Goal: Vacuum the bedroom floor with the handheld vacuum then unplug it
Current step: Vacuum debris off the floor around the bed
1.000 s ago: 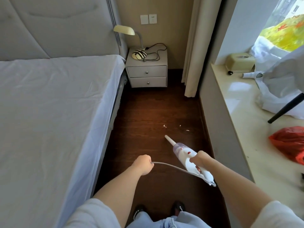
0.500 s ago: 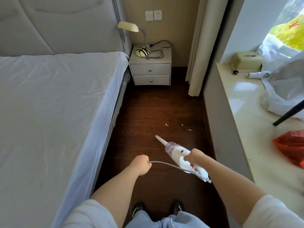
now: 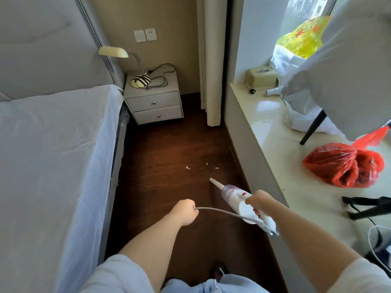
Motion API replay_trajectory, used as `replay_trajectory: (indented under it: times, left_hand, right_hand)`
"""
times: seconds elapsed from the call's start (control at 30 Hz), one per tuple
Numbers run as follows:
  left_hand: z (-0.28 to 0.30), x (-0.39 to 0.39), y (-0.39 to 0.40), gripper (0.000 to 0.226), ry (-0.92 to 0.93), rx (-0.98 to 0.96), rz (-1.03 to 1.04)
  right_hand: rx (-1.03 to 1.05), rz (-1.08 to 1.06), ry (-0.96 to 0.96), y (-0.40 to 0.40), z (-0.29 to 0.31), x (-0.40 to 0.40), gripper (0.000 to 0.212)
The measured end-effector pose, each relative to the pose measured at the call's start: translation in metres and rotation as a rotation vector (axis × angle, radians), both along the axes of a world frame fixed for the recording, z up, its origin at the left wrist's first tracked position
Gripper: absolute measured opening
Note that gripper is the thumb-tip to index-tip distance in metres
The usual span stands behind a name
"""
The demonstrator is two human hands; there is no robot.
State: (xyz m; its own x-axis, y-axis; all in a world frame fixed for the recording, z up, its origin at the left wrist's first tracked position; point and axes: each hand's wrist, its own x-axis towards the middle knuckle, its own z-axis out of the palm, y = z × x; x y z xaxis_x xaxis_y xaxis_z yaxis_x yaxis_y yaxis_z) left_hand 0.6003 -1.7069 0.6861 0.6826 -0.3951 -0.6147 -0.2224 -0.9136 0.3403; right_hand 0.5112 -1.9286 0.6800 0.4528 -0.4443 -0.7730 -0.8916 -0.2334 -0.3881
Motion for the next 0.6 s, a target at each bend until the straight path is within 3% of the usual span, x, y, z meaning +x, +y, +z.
replay_trajectory:
  times: [0.27,0.47,0.6]
  left_hand:
    - [-0.002,-0.007,-0.02,0.022,-0.019,0.026,-0.053]
    - [-0.001,-0.013,-0.023,0.018,-0.009,-0.003,-0.035]
    - [-0.005,-0.013,-0.005,0.017,0.014,0.034,-0.004]
  right_hand:
    - [-0.125,-0.031,0.192,-0.019,0.005,-0.025,0.03]
    - [-0.038,-0.206,0.149,-0.03,-0.008,-0.029,0.019]
    - [-0.013,-0.223,0.084,-0.024,-0.012,-0.018,0.022]
